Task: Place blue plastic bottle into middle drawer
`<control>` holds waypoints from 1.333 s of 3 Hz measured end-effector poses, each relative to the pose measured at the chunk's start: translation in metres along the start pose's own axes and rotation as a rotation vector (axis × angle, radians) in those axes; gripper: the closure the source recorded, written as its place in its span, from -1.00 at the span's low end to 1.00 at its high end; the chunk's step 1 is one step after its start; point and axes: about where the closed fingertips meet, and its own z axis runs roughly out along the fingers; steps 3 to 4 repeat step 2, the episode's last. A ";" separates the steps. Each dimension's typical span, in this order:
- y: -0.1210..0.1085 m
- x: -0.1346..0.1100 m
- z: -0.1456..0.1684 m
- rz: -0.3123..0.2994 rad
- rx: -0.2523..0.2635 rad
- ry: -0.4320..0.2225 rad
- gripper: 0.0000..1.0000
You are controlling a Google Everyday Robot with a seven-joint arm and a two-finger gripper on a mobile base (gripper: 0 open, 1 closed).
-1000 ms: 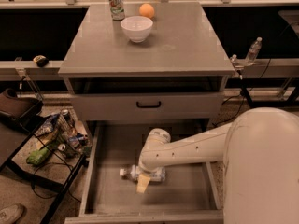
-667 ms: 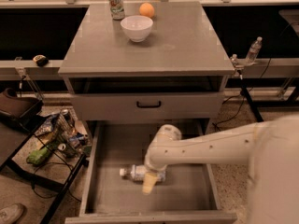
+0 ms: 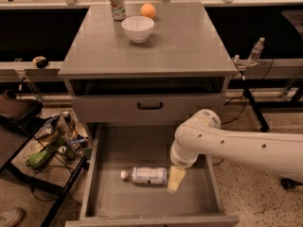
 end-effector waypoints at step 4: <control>-0.002 0.088 -0.188 0.200 -0.015 0.099 -1.00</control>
Offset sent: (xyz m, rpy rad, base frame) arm -0.0792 -0.1598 0.2579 -0.1013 0.0861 -0.3446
